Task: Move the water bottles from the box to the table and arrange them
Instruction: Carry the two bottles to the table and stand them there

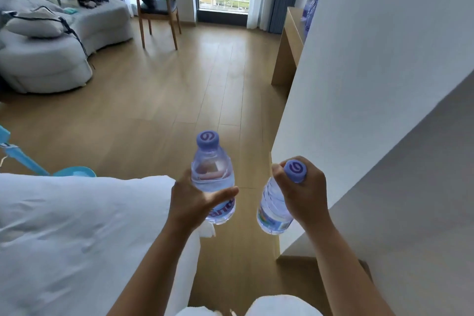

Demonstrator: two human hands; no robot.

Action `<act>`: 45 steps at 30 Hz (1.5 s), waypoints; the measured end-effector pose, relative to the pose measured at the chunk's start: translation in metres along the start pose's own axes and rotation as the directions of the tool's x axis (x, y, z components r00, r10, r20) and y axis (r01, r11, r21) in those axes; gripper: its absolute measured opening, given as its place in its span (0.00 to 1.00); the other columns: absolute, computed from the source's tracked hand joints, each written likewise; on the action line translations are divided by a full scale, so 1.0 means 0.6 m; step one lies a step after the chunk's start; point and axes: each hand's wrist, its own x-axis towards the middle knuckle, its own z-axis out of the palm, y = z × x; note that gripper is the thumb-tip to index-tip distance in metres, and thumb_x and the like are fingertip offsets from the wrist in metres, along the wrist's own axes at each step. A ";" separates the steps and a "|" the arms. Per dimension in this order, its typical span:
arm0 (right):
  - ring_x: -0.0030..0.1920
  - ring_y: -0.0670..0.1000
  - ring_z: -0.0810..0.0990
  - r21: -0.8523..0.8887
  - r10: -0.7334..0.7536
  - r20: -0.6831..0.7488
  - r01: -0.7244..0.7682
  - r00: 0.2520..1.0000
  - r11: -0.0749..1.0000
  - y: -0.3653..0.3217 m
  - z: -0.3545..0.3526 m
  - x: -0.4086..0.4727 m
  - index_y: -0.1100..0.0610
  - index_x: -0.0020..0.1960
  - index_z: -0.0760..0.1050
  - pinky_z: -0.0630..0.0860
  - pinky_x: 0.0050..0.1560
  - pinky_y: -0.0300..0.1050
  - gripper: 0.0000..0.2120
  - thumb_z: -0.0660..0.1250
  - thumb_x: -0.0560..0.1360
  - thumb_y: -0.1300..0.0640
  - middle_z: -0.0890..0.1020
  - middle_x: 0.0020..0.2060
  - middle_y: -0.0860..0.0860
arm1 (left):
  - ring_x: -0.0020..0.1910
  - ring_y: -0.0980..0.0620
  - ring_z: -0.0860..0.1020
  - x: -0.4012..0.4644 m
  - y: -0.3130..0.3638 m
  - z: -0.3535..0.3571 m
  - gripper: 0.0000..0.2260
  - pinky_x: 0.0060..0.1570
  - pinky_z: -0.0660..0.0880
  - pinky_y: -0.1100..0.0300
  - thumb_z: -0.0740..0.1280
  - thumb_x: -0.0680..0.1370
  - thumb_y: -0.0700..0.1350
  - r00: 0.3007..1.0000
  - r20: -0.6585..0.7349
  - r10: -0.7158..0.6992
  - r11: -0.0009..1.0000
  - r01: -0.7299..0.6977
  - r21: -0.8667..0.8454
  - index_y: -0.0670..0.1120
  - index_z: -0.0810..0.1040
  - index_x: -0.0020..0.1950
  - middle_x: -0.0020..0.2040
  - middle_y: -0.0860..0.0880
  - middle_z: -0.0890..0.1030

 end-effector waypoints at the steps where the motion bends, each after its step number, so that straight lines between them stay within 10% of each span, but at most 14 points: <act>1: 0.30 0.51 0.75 -0.007 0.006 -0.014 -0.006 1.000 1.000 0.008 0.013 0.027 0.53 0.34 0.70 0.72 0.32 0.32 0.12 0.70 0.71 0.63 0.75 0.27 0.50 | 0.44 0.59 0.81 0.031 -0.006 0.000 0.22 0.45 0.77 0.65 0.76 0.57 0.58 1.000 0.010 -0.003 1.000 0.003 0.003 0.57 0.75 0.46 0.44 0.59 0.81; 11: 0.28 0.46 0.75 -0.034 0.014 -0.035 -0.015 0.999 0.999 0.139 0.144 0.365 0.57 0.36 0.73 0.71 0.33 0.25 0.08 0.71 0.71 0.63 0.74 0.27 0.43 | 0.41 0.61 0.82 0.399 -0.053 0.068 0.23 0.48 0.79 0.54 0.77 0.50 0.62 0.993 -0.034 -0.112 0.992 0.110 -0.056 0.57 0.79 0.41 0.39 0.63 0.83; 20: 0.29 0.52 0.74 -0.086 -0.057 -0.015 0.056 0.998 0.995 0.232 0.212 0.764 0.62 0.35 0.74 0.71 0.32 0.29 0.08 0.71 0.69 0.66 0.78 0.29 0.59 | 0.46 0.55 0.82 0.782 -0.039 0.146 0.33 0.52 0.79 0.49 0.75 0.48 0.63 0.981 -0.092 -0.171 0.984 0.164 -0.075 0.53 0.79 0.50 0.44 0.56 0.84; 25: 0.30 0.50 0.76 -0.054 -0.020 -0.040 0.017 0.999 0.998 0.282 0.256 0.930 0.59 0.36 0.74 0.73 0.33 0.30 0.08 0.66 0.66 0.54 0.78 0.29 0.55 | 0.45 0.53 0.83 0.948 -0.058 0.177 0.31 0.52 0.79 0.46 0.76 0.49 0.61 0.976 -0.079 -0.201 0.976 0.192 -0.103 0.52 0.80 0.48 0.43 0.54 0.84; 45: 0.28 0.43 0.72 -0.024 0.161 -0.290 -0.175 0.943 0.984 0.438 0.496 1.627 0.66 0.35 0.75 0.68 0.30 0.27 0.05 0.68 0.69 0.67 0.78 0.29 0.57 | 0.39 0.64 0.81 1.785 -0.112 0.280 0.28 0.43 0.76 0.62 0.75 0.47 0.59 0.962 0.215 -0.170 0.979 0.190 -0.077 0.58 0.78 0.46 0.40 0.63 0.83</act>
